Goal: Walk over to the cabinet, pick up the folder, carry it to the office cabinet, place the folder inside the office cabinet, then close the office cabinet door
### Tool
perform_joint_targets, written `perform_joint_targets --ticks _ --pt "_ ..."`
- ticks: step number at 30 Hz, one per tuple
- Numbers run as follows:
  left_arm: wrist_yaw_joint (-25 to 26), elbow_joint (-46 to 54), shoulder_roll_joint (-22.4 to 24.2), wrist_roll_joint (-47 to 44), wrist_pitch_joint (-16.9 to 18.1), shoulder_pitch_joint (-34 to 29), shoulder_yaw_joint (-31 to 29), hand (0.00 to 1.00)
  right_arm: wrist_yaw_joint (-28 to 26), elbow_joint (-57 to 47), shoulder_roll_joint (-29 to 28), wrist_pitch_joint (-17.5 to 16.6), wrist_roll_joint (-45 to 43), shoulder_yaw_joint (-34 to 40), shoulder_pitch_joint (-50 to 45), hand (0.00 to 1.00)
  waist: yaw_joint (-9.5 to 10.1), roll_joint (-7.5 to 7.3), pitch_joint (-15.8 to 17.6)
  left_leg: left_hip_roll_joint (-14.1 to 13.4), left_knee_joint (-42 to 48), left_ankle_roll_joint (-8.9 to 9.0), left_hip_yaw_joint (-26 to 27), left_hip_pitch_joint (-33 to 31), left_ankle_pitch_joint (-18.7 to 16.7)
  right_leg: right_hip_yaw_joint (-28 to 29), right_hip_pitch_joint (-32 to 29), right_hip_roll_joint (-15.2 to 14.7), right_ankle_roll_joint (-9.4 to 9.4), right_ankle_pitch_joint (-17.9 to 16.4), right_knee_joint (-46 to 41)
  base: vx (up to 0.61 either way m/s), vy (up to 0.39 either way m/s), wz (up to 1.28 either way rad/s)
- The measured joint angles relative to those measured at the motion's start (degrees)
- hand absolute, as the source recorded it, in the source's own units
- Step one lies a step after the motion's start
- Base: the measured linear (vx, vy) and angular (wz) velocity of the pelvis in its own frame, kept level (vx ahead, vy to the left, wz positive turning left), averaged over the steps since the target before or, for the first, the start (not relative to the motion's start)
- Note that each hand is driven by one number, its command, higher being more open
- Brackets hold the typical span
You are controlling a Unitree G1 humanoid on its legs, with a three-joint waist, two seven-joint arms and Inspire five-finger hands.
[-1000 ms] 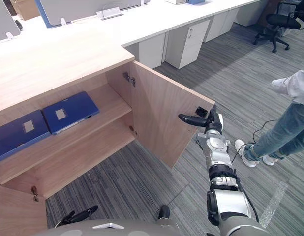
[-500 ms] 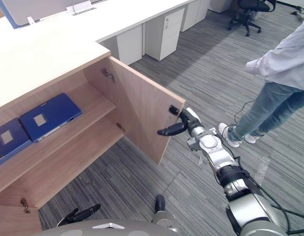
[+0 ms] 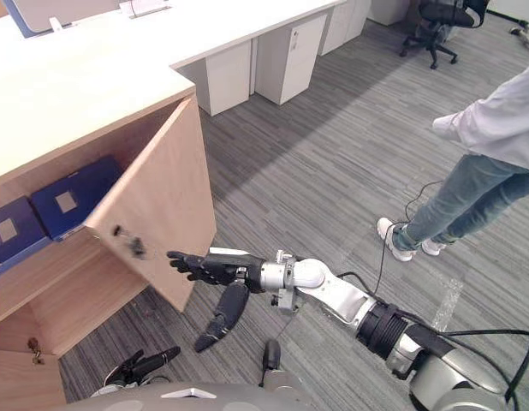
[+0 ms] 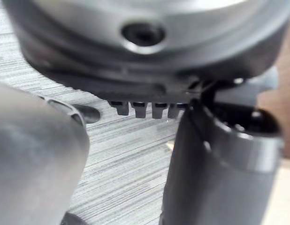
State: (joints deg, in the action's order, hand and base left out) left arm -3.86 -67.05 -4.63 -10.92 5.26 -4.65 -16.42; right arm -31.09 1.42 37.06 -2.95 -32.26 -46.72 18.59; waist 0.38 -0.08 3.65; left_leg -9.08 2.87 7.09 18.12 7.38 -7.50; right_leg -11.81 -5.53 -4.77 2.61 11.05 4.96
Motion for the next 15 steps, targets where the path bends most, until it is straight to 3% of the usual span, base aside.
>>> perform_joint_targets --ticks 5,8,13,15 --pt "0.1 0.0 0.2 0.1 0.0 0.2 0.2 1.0 2.3 4.0 -7.3 0.0 0.2 5.2 -8.0 1.0 -0.07 0.04 0.0 0.4 0.1 -0.34 -3.0 -0.3 0.3 -2.7 1.6 -0.9 -0.12 -0.3 0.0 -0.02 0.023 0.32" --pt "0.1 0.0 0.2 0.1 0.0 0.2 0.4 1.0 5.2 12.5 -13.1 -0.3 3.7 9.5 -14.1 1.0 0.36 0.31 -0.1 0.4 0.1 -0.39 -6.7 -1.0 0.8 -6.2 3.3 -1.7 0.29 -1.2 0.0 -0.02 0.016 0.63" --pt "0.7 0.1 0.6 -1.6 0.0 0.1 0.5 1.0 13.2 36.5 -22.6 -1.3 19.3 19.7 -18.4 1.0 1.23 1.89 0.3 0.5 0.8 -0.28 -14.4 -3.3 1.8 -13.5 6.2 -2.6 0.54 -2.9 0.0 -0.01 -0.016 0.77" --pt "1.6 0.3 1.7 -5.6 0.0 0.0 0.4 1.0 19.7 50.7 -26.4 -1.3 26.3 29.0 -17.4 1.0 2.62 3.56 1.4 0.4 2.1 -0.16 -17.7 -4.8 2.1 -16.8 7.7 -2.7 0.58 -3.8 -0.3 -0.01 -0.016 0.77"
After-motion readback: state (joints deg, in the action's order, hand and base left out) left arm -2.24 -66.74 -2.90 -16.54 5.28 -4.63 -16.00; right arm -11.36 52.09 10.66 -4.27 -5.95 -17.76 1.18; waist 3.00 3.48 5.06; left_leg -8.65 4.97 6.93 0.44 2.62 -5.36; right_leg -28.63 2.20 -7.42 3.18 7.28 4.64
